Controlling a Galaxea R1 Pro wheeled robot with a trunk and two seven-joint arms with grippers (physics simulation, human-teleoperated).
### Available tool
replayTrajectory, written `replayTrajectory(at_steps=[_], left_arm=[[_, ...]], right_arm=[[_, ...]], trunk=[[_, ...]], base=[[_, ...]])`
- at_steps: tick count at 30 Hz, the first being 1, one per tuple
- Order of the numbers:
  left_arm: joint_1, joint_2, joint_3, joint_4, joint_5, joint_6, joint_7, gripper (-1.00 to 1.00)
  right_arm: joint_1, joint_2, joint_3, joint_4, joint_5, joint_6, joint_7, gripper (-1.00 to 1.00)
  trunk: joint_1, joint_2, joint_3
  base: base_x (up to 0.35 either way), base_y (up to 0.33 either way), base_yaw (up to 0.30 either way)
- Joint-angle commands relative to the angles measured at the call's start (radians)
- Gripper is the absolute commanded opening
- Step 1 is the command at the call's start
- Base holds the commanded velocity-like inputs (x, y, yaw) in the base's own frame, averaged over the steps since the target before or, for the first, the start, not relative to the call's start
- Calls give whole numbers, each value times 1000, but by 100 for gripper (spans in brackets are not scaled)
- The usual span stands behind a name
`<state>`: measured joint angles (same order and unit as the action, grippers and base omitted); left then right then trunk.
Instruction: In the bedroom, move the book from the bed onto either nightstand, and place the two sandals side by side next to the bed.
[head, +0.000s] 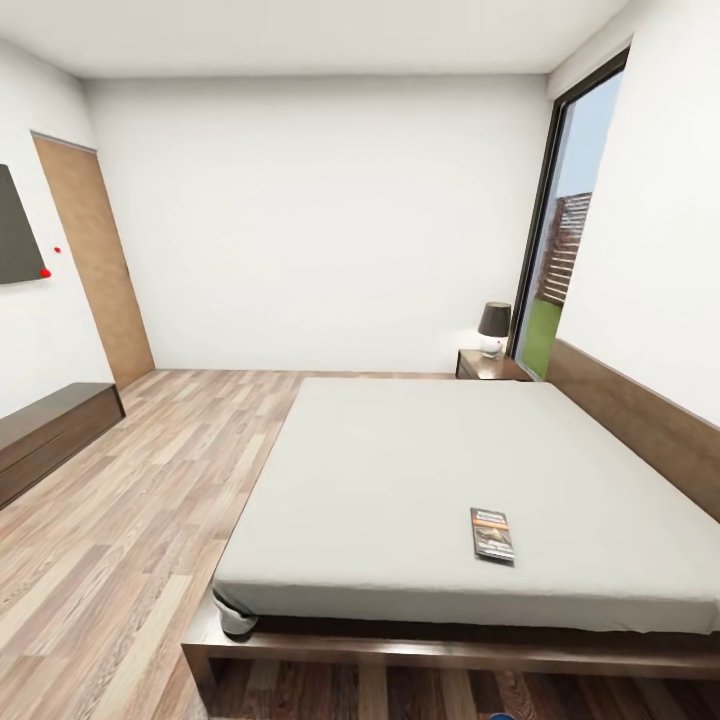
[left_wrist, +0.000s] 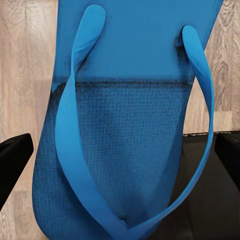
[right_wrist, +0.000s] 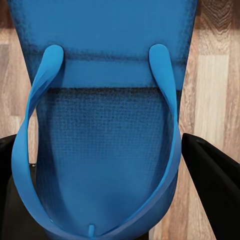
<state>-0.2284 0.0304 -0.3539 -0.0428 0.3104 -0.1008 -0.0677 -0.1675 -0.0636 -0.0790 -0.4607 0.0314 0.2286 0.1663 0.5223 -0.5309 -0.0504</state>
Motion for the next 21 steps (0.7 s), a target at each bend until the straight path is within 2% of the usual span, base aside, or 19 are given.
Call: replayTrajectory(at_steps=[1, 21], left_arm=[[-1, 0, -8, 1, 9, -3, 0, -100], [-1, 0, -8, 1, 7, -2, 0, -100]], right_arm=[[0, 1, -7, -2, 3, 6, 7, -100], [0, 1, -7, -3, 4, 6, 10, -100]], trunk=[[4, -9, -5], [81, -149, -68]], base=[[0, 0, 0], [0, 0, 0]])
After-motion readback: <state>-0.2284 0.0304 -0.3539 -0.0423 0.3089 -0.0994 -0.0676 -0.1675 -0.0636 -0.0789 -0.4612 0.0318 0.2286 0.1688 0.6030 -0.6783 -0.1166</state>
